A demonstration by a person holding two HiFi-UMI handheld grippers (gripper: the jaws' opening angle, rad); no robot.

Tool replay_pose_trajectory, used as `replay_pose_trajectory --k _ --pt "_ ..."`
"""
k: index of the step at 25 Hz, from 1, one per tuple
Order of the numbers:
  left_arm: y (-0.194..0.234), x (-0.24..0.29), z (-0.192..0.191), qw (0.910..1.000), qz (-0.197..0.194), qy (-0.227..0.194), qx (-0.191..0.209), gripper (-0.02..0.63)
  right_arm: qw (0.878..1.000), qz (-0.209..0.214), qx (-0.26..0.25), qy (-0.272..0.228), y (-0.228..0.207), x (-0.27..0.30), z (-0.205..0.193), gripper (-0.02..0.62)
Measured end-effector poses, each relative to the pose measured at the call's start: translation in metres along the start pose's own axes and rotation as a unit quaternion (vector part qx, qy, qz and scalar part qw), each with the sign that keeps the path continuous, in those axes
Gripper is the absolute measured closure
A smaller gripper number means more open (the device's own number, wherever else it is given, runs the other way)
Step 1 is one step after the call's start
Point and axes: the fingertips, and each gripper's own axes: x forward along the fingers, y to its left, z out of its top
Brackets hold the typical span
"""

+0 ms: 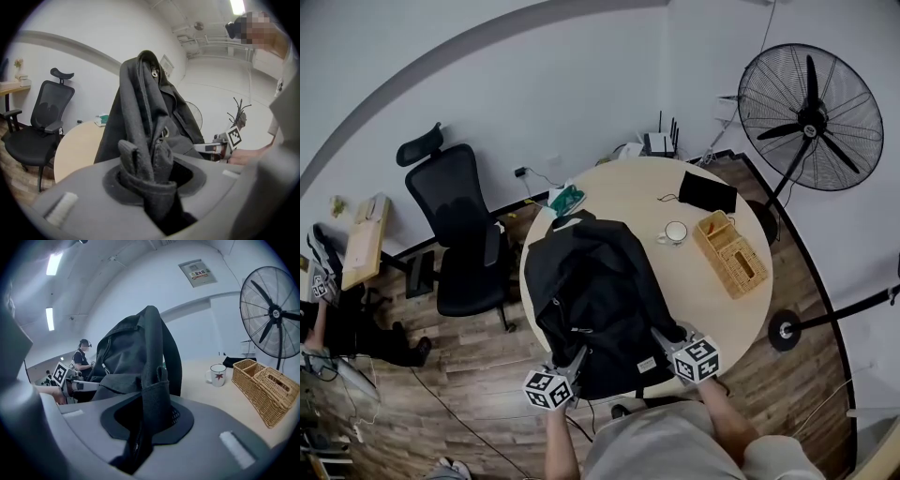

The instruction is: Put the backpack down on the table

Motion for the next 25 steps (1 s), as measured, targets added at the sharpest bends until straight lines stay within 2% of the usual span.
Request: replay_pose_trajectory --k 11,25 --pt "0.024 0.032 -0.006 0.9994 0.016 0.029 0.010 0.413 0.999 -0.012 0.028 0.014 -0.027 0.026 -0.013 0.546" --pt "0.059 0.056 -0.013 0.9974 0.037 0.057 -0.023 0.390 0.999 -0.002 0.050 0.003 -0.053 0.056 -0.015 0.552"
